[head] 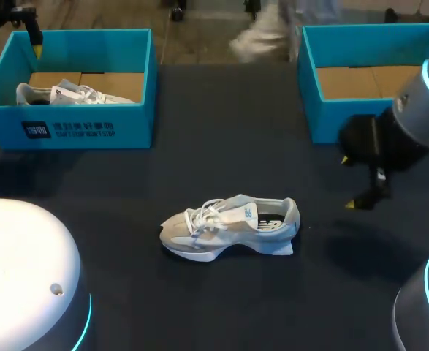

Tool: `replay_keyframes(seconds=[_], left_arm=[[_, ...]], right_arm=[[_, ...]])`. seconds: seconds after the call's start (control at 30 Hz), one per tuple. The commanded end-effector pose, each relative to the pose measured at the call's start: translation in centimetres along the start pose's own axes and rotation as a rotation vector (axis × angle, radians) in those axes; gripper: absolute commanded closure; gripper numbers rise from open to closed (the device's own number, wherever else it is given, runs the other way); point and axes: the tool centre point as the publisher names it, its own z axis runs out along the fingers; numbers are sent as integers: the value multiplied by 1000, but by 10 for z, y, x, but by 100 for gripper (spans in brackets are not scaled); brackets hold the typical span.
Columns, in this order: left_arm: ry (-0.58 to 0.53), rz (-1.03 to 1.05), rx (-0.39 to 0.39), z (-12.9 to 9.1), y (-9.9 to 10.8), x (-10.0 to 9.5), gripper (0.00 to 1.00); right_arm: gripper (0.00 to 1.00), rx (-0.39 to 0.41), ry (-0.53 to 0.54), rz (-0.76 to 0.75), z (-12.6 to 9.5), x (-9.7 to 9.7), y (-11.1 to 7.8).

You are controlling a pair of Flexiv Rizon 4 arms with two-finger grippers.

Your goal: Take the shoe out of the shoebox, open the shoe tongue, remove and reinsert the insole, then place the shoe into the shoebox

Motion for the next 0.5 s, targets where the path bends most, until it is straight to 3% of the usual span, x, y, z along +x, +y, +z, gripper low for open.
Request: replay_keyframes(seconds=[0.03, 0.5], left_arm=[[2, 0, -3, 0, -2, 0, 0], [2, 0, -3, 0, -2, 0, 0]], right_arm=[[0, -370, -17, -26, 11, 9, -16], [0, -606, -1, -50, 48, 7, -37]])
